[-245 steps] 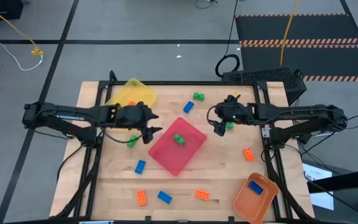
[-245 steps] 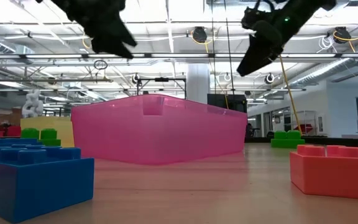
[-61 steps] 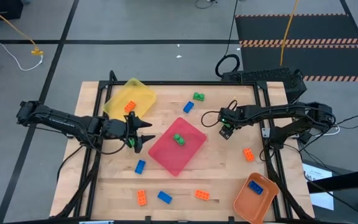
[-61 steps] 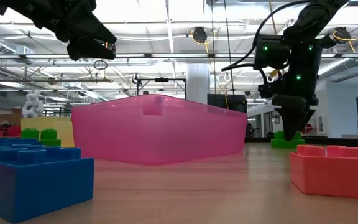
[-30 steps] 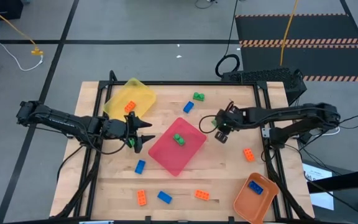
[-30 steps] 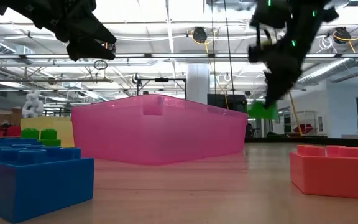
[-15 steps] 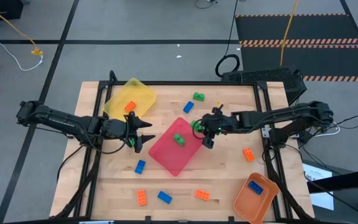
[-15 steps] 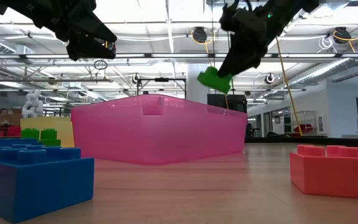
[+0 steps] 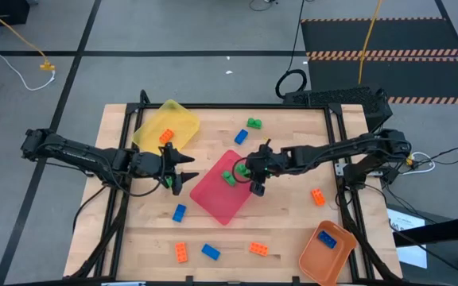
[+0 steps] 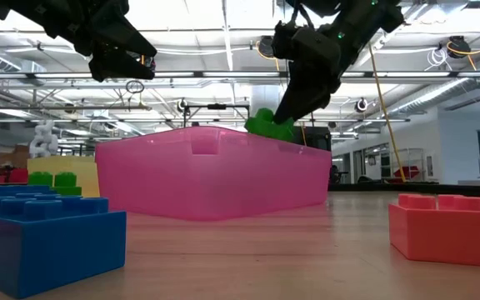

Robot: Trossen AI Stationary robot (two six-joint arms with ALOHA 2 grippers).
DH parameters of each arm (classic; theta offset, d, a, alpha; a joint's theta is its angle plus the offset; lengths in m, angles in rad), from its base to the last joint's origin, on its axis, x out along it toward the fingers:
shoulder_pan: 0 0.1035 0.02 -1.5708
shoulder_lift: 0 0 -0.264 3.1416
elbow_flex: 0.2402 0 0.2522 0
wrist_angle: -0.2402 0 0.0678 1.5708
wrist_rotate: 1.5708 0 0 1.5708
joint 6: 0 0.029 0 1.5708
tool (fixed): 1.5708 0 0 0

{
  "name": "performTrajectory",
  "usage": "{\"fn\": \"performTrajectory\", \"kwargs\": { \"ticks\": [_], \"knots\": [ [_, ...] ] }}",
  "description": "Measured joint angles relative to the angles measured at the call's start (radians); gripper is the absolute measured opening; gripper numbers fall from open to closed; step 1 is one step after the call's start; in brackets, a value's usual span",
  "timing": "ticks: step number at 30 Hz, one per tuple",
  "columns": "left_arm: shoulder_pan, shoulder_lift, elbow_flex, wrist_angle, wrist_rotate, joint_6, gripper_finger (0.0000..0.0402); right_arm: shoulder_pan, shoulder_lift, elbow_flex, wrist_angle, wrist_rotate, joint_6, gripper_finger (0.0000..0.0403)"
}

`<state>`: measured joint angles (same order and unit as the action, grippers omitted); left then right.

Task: Sort & place blocks by color
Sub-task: Put the green game piece into the red bin

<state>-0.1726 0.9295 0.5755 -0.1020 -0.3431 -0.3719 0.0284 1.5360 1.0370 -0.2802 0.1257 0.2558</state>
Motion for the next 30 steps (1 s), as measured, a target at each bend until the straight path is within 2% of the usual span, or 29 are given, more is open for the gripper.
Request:
{"fn": "performTrajectory", "kwargs": {
  "ticks": [16,27,30],
  "knots": [
    [0.000,0.000,0.000,0.000,0.000,-0.004,0.0280,0.000,-0.004,0.000,-0.001,0.000,-0.010,0.0134],
    [0.000,0.000,0.000,0.000,0.002,-0.008,0.0280,0.000,-0.004,-0.001,-0.010,0.003,-0.032,0.0252],
    [0.000,0.000,0.000,-0.003,0.030,-0.038,0.0280,-0.002,-0.004,-0.001,-0.009,0.032,-0.049,0.0275]
  ]
}}
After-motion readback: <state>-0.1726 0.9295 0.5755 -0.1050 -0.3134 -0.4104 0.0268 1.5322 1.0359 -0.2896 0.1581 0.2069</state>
